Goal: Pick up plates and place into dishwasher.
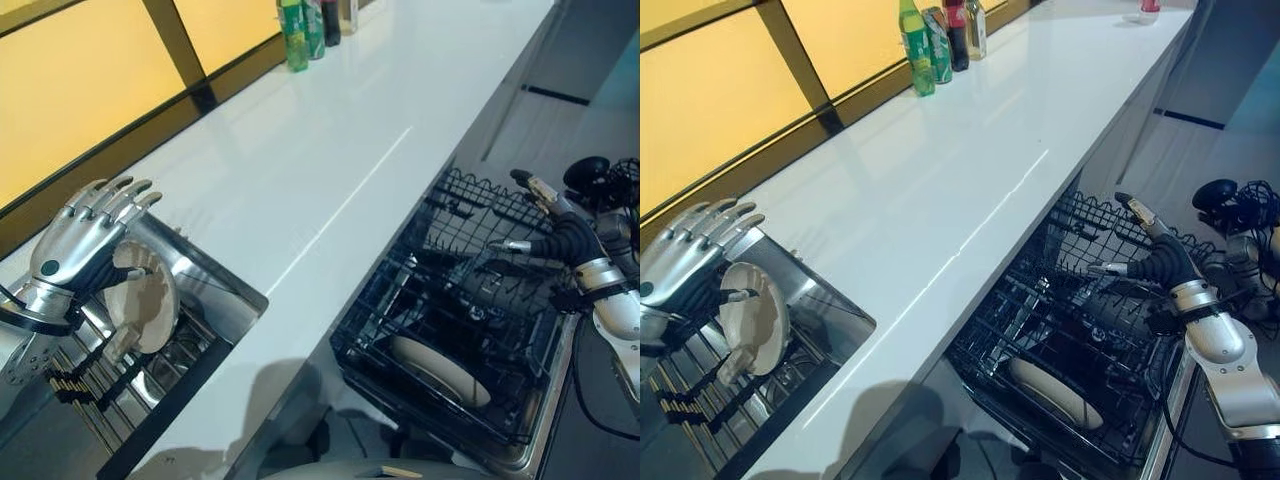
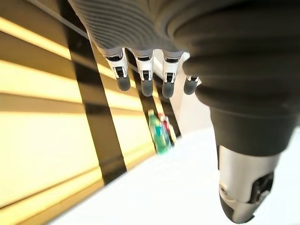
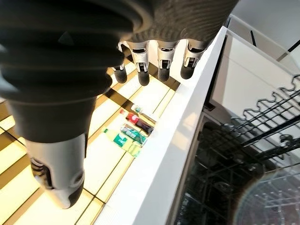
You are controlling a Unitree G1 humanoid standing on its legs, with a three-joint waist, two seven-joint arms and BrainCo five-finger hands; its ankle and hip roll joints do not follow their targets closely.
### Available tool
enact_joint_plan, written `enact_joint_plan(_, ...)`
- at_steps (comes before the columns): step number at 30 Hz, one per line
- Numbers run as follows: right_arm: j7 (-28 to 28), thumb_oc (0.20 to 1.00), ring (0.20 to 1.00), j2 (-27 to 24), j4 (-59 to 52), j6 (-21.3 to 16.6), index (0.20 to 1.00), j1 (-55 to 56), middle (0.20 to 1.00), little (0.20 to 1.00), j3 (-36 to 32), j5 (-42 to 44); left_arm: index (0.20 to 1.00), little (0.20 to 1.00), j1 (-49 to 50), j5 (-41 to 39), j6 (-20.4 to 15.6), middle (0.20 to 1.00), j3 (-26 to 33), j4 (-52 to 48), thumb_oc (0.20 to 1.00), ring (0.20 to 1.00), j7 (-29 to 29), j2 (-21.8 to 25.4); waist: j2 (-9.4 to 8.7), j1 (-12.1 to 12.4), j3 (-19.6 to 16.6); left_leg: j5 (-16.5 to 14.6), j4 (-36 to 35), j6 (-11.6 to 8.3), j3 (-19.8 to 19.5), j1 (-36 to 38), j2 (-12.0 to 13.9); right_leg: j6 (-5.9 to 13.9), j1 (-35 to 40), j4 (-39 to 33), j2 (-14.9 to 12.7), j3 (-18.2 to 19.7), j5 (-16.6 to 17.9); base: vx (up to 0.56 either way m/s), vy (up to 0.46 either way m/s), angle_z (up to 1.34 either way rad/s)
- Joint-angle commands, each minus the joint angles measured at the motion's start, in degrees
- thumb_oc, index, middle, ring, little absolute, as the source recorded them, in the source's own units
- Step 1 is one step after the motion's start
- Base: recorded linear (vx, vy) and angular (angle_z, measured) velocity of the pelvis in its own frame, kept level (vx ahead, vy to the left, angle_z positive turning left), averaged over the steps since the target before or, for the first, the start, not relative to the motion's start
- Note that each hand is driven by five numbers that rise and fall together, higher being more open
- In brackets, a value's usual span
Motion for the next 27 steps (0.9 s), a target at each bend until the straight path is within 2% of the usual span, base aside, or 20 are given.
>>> enact_joint_plan(1,-1.33,1.0,1.0,0.55,-4.04,-1.03,1.0,0.74,1.0,1.0,-0.72,0.78,1.0,1.0,0.25,-1.38,0.39,1.0,5.06,-3.18,1.0,1.0,3.66,4.06,-4.84,0.68,-4.36,-2.81,0.88,2.8,-0.77,-1.56,-4.43,5.67,4.15,-11.65,-5.02,-1.77,7.67,0.01,-0.023,0.04)
enact_joint_plan(6,-1.24,1.0,1.0,1.16,-3.92,-1.01,1.0,1.48,1.0,1.0,-1.2,0.83,1.0,1.0,-0.06,-0.72,3.12,1.0,5.9,-3.52,1.0,1.0,6.68,2.9,-5.05,0.37,-4.93,-2.81,0.23,2.72,-0.61,-1.05,-4.35,5.72,4.44,-12.15,-4.92,-1.66,7.76,0.0,-0.005,0.01)
enact_joint_plan(9,-0.75,1.0,1.0,1.23,-3.84,-1.27,1.0,2.0,1.0,1.0,-1.84,1.08,1.0,1.0,0.54,3.76,6.49,1.0,6.68,-2.05,1.0,1.0,4.7,2.9,-5.04,0.2,-5.23,-2.32,0.08,2.7,-0.4,-1.27,-4.36,5.74,4.1,-12.29,-4.94,-1.52,8.31,0.01,0.0,0.0)
enact_joint_plan(15,-0.37,1.0,1.0,-0.48,-3.91,-0.62,1.0,2.45,1.0,1.0,-2.96,2.32,1.0,1.0,5.35,7.19,4.78,1.0,6.01,-1.3,1.0,1.0,-6.63,5.35,-4.52,0.22,-4.57,-3.1,1.08,2.7,-0.09,-1.15,-4.26,6.07,4.38,-12.0,-5.29,-1.78,8.04,0.0,0.013,0.0)
enact_joint_plan(20,-0.11,1.0,1.0,-2.56,-2.53,-1.74,1.0,1.9,1.0,1.0,-2.25,3.37,1.0,1.0,5.25,6.61,5.08,1.0,2.32,-0.85,1.0,1.0,-12.5,7.7,-4.21,0.19,-3.57,-3.1,1.91,2.85,-0.1,-1.6,-4.37,6.09,4.35,-11.81,-5.44,-1.84,8.27,0.0,0.056,0.01)
enact_joint_plan(23,-0.11,1.0,1.0,-3.52,-1.84,-2.47,1.0,1.7,1.0,1.0,-1.65,3.8,1.0,1.0,5.03,5.86,5.36,1.0,0.46,0.09,1.0,1.0,-13.88,8.84,-4.21,0.32,-3.02,-3.18,2.61,2.86,-0.06,-2.11,-4.42,6.18,4.08,-11.55,-5.65,-1.91,8.38,0.0,0.057,0.03)
enact_joint_plan(27,-0.97,1.0,1.0,-4.7,-0.54,-2.98,1.0,0.68,1.0,1.0,0.1,3.9,1.0,1.0,3.88,5.47,5.54,1.0,-2.85,2.14,1.0,1.0,-12.51,9.9,-4.12,0.34,-2.09,-3.18,3.39,2.91,0.03,-2.93,-4.49,6.23,3.41,-10.99,-5.89,-1.8,8.45,0.0,0.053,0.02)
